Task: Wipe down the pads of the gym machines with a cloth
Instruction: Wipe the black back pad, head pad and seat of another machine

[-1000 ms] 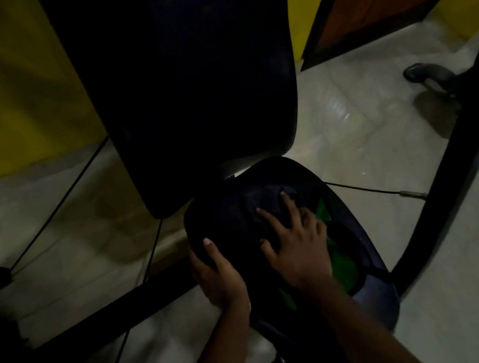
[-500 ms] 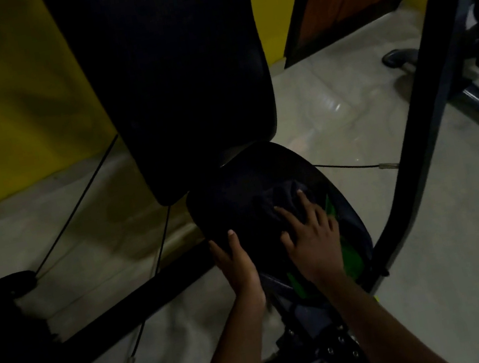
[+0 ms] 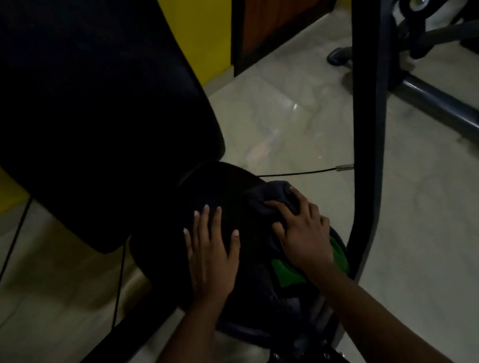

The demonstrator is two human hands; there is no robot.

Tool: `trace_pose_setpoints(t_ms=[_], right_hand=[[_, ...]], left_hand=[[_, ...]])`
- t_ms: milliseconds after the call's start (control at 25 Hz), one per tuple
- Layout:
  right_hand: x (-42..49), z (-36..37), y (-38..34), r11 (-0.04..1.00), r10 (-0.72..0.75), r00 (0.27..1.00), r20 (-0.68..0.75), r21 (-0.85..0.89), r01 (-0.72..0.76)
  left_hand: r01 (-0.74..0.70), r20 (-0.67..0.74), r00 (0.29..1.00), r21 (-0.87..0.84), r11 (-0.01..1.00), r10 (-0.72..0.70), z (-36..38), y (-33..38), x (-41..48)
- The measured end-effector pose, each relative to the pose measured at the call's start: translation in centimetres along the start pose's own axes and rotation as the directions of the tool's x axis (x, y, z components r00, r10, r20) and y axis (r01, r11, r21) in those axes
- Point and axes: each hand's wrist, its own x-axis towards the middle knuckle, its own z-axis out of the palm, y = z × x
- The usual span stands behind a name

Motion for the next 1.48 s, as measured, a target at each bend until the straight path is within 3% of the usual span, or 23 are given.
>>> trace_pose_setpoints(t_ms=[120,320,440,560,760,880,1040,1160,1480], right_hand=[[4.4,0.5,0.0,0.991,-0.119,0.990,0.077,-0.049,0.123],[13.6,2.5,-3.4,0.930,-0.362,0.914,0.180,-0.002,0.369],[18.8,4.7,-5.9,0.894,-0.434,0.838,0.330,0.041,0.446],[19.8,4.9,-5.9,0.891,-0.453,0.819,0.352,0.183,0.415],[13.7,1.3,-0.1,0.879,-0.364,0.893,0.265,0.414,0.236],[14.2,1.6,0.0,0.911,-0.289,0.902,0.321,0.381,0.156],[19.2,3.4,-4.0,0.910,-0.279,0.855,0.437,0.405,0.090],[18.4,4.2,-2.7,0.898,-0.278,0.878,0.390,0.431,0.093],[5.8,0.2,4.0,0.821,-0.081,0.973,0.215,0.569,-0.057]], left_hand=[[-0.075,0.068,0.996,0.224,0.972,0.062,0.9,-0.8,2.0],[-0.096,0.090,0.993,0.296,0.950,0.072,1.0,-1.0,1.8],[-0.077,0.112,0.993,0.305,0.949,0.045,1.2,-1.2,2.3],[-0.076,0.111,0.993,0.296,0.952,0.045,1.2,-1.3,2.2],[-0.096,0.087,0.993,0.279,0.955,0.075,1.0,-1.1,2.2],[-0.091,0.082,0.994,0.274,0.957,0.071,1.0,-0.9,2.1],[-0.093,0.081,0.994,0.299,0.950,0.071,1.2,-1.1,2.3],[-0.099,0.076,0.994,0.301,0.949,0.079,1.2,-1.2,2.4],[-0.092,0.086,0.994,0.356,0.930,0.065,0.8,-0.7,2.4]])
